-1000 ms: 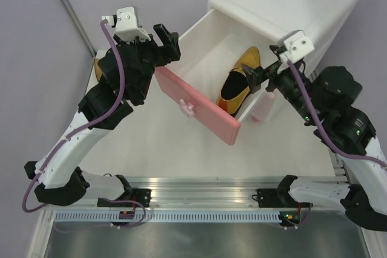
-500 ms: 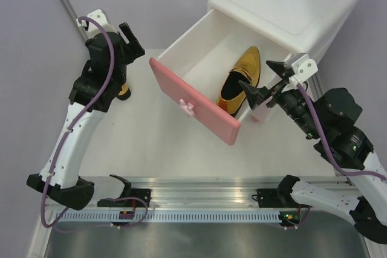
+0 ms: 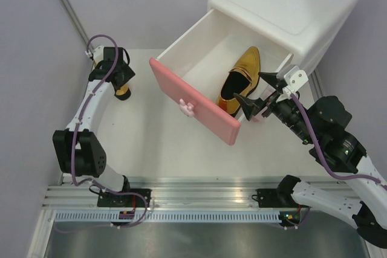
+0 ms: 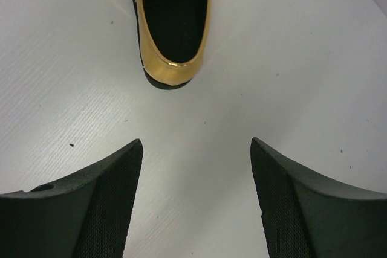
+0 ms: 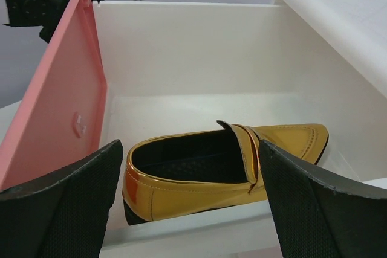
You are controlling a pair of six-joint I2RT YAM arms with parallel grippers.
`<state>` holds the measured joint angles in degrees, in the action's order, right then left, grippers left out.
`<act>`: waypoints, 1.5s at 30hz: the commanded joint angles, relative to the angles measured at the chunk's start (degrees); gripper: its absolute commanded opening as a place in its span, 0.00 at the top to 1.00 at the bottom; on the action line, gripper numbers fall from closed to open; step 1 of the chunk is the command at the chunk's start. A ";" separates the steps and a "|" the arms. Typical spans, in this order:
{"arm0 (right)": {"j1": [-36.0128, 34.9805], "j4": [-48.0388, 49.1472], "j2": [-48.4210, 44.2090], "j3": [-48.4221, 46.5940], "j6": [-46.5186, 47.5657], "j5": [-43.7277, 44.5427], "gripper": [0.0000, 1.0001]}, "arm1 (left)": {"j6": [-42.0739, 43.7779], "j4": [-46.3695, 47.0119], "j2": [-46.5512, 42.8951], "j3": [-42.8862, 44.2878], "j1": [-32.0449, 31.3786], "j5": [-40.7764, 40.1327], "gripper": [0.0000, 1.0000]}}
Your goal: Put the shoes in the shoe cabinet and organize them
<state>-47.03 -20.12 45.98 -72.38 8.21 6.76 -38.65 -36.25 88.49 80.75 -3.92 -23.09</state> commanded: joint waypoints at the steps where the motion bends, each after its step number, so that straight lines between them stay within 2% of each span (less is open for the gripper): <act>1: 0.09 2.36 -0.36 0.83 -0.91 -2.37 0.02 | -5.90 5.83 3.43 1.33 3.30 1.82 0.25; 5: 0.00 2.19 -0.10 1.10 -0.12 -1.32 0.02 | -7.92 6.28 11.07 5.11 7.95 0.94 0.26; 13: 0.09 0.96 2.36 0.66 1.55 1.06 0.02 | -8.81 6.19 21.63 12.14 12.88 -0.81 0.28; 19: 0.00 1.31 4.21 0.49 2.25 2.64 0.02 | -8.02 4.17 29.45 17.77 14.56 -0.11 0.36; 26: 0.09 1.84 5.53 -0.04 2.52 2.99 0.02 | -7.66 3.12 33.06 19.09 14.65 0.50 0.46; 29: 0.09 1.58 5.62 -0.13 2.69 3.34 0.02 | -7.40 2.77 34.03 19.62 14.56 1.38 0.52; 32: 0.09 1.40 5.53 -0.13 2.69 3.26 0.02 | -7.31 2.50 34.03 19.44 14.65 1.73 0.70; 35: 0.00 1.31 5.44 -0.13 2.60 3.34 0.02 | -6.61 2.24 33.51 19.01 14.65 2.35 0.83; 36: 0.09 1.40 5.35 -0.13 2.69 3.08 0.02 | -6.09 2.24 32.72 18.57 14.65 2.70 0.93; 37: 0.00 1.31 5.35 -0.13 2.69 2.99 0.02 | -5.82 2.15 32.10 18.22 14.65 2.88 0.97; 45: 0.09 1.84 3.51 -0.04 2.60 2.73 0.02 | -3.71 2.41 20.78 11.72 13.24 2.70 0.98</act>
<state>-47.05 -15.90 50.41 -72.14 11.38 8.88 -44.16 -35.03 118.34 93.62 10.22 -20.60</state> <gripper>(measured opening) 0.979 0.044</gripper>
